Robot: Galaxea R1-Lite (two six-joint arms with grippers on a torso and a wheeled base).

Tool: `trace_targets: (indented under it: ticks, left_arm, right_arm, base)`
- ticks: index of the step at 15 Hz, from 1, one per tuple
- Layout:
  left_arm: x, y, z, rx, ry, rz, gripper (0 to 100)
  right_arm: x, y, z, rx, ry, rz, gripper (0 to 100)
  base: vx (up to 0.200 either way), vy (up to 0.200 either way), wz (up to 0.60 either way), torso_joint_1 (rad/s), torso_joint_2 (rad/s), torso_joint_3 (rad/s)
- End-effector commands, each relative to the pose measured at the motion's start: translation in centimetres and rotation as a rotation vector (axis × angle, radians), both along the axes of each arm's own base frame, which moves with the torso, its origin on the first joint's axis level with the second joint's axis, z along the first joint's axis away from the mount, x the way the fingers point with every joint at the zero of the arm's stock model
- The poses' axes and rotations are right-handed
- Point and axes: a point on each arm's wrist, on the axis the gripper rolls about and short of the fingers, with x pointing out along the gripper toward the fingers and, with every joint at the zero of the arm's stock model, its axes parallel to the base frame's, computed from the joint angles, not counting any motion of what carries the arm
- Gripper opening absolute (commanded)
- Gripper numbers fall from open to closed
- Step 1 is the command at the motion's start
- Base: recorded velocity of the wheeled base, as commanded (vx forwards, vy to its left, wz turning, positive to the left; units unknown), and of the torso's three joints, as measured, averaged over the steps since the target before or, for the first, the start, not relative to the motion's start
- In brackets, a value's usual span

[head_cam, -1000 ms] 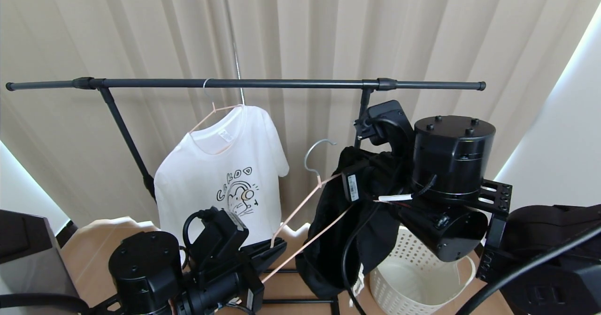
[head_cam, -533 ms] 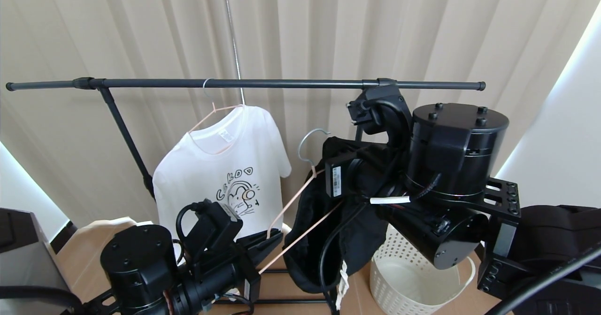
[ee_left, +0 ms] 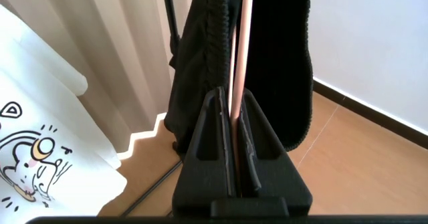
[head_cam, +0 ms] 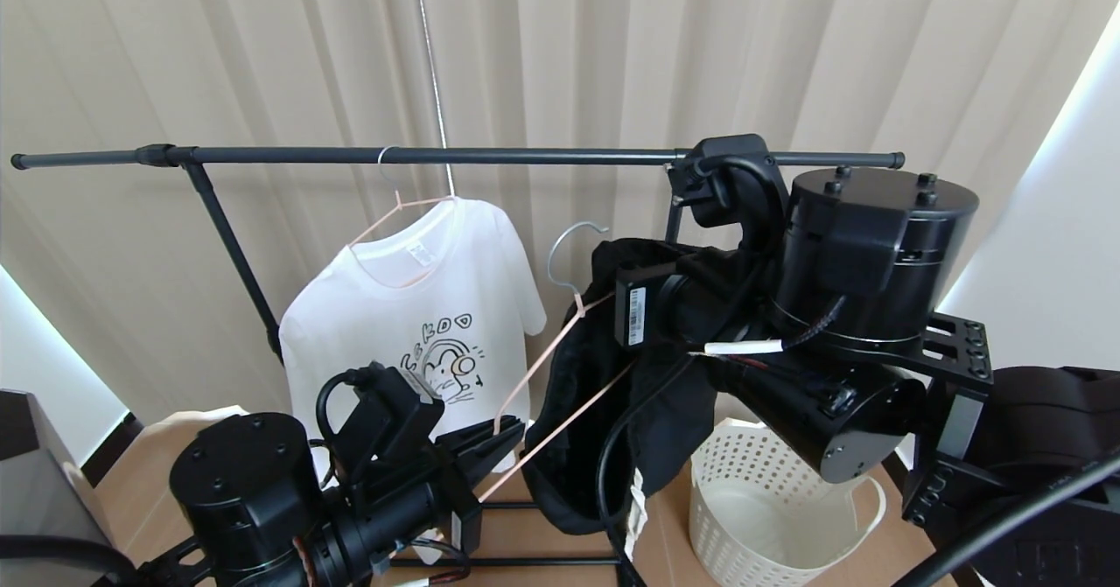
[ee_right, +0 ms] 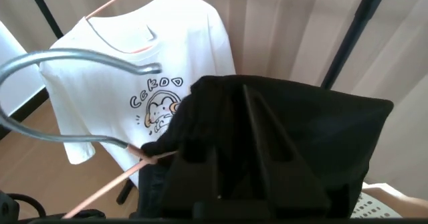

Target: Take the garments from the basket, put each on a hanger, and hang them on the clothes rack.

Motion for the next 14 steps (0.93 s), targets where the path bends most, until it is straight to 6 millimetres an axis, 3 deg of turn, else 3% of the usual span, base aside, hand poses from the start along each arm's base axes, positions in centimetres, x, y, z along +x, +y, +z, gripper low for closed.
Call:
trace_targets:
  ticks: [1,4,14]
  left_arm:
    - [0.0,0.0,0.0,-0.001,-0.002,0.0,0]
    - [-0.1,0.0,0.0,0.0,-0.001,0.001,0]
    - [-0.1,0.0,0.0,-0.002,0.004,0.0,0]
  right_arm:
    - [0.7,-0.6,0.2,0.006,-0.006,-0.025,100]
    - [1.5,-1.2,0.5,0.014,-0.013,-0.055,100]
    - [2.0,0.5,-1.1,0.011,0.022,-0.037,100]
  base:
    - [0.0,0.0,0.0,0.0,0.0,0.0]
    - [0.0,0.0,0.0,0.0,0.0,0.0]
    - [0.0,0.0,0.0,0.0,0.0,0.0]
